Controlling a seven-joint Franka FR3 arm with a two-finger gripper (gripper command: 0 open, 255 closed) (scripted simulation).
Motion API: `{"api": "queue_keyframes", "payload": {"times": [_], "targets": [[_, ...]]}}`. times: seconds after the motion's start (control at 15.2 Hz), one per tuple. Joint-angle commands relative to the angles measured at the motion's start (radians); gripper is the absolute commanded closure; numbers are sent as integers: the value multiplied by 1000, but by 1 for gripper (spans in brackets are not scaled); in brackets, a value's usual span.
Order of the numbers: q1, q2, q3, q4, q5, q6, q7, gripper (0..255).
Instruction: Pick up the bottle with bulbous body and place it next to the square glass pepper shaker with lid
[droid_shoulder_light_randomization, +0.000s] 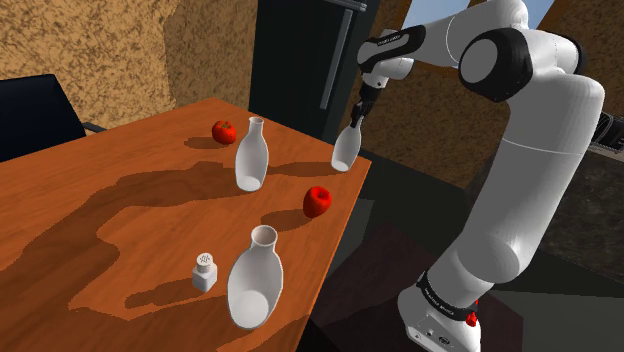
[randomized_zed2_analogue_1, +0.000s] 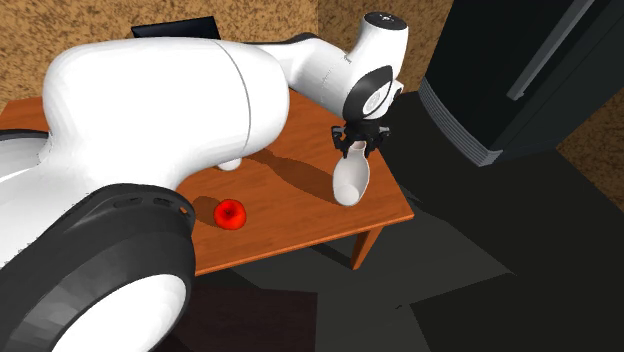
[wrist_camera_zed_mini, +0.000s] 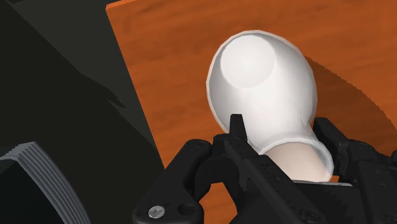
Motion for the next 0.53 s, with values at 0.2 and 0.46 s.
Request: {"api": "queue_keyframes", "payload": {"times": [0.2,0.46], "targets": [[1,-8,-2,17,-6,-24,4,255],[1,-21,-5,53,-15,-73,12,255]]}}
